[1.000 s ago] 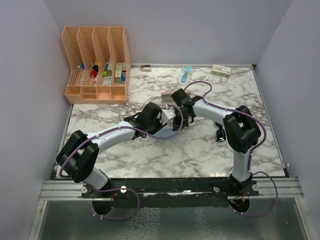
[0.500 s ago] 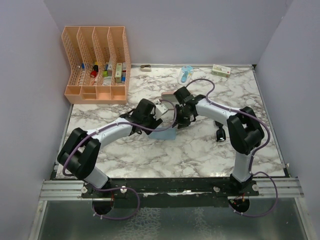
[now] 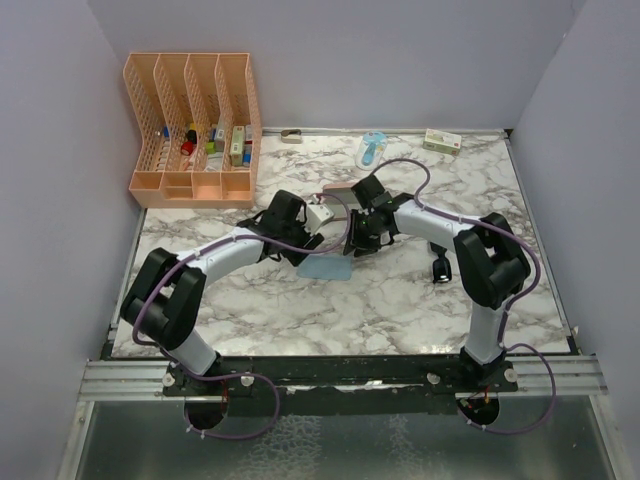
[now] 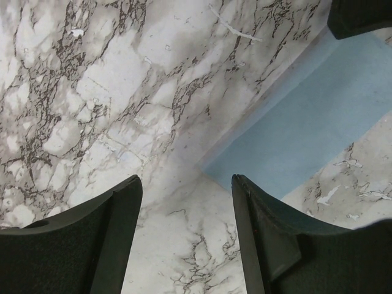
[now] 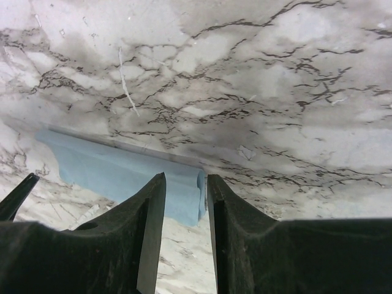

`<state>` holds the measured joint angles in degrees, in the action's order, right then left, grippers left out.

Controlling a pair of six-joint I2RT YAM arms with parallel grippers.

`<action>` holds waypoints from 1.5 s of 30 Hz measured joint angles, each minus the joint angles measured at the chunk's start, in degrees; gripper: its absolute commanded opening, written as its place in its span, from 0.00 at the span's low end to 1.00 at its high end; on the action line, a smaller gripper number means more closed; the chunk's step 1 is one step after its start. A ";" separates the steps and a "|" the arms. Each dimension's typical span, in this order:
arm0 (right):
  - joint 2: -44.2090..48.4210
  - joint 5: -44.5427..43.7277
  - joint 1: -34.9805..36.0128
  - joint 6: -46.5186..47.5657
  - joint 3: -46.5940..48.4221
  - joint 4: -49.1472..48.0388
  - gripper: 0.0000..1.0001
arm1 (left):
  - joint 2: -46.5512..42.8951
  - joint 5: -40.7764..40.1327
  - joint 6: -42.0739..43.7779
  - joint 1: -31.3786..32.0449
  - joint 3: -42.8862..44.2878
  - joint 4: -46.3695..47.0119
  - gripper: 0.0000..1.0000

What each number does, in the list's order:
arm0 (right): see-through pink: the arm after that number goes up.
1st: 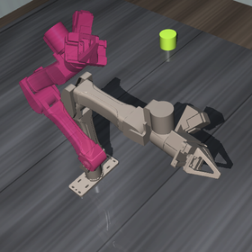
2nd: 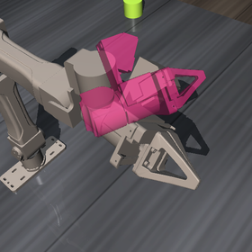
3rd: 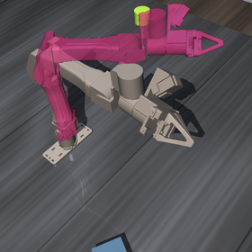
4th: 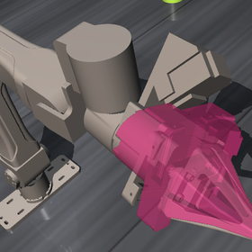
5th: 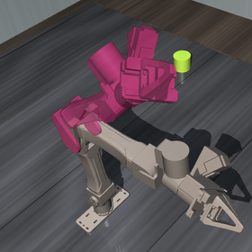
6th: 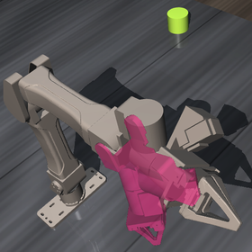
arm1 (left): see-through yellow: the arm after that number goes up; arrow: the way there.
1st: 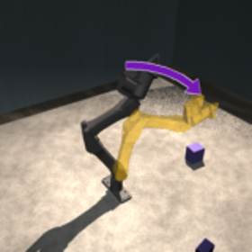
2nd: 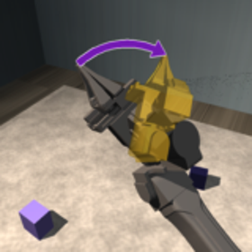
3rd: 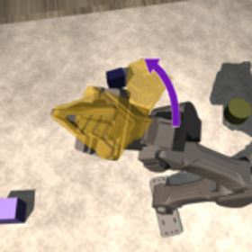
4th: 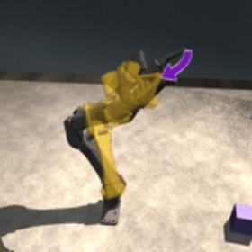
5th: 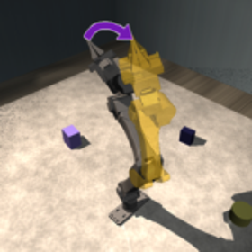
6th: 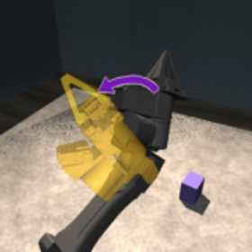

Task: Organize the sunglasses
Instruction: Pick up the glasses cleaning cloth from the center of the board.

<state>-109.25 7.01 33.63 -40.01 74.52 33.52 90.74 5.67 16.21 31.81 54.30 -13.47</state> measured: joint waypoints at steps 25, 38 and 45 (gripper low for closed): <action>-1.92 4.72 0.00 0.83 -1.99 -3.54 0.04 | 1.97 2.93 -0.07 -1.01 0.35 -1.62 0.62; -2.73 4.63 0.00 0.66 1.88 -0.48 0.01 | 2.08 3.17 -0.07 -1.05 0.46 -1.81 0.63; -3.34 4.57 0.00 0.66 2.36 0.00 0.01 | 2.56 7.19 -0.09 -3.06 1.57 -1.84 0.58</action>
<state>-112.60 11.57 33.63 -39.35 76.88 33.52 93.30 12.86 16.12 28.75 55.88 -15.31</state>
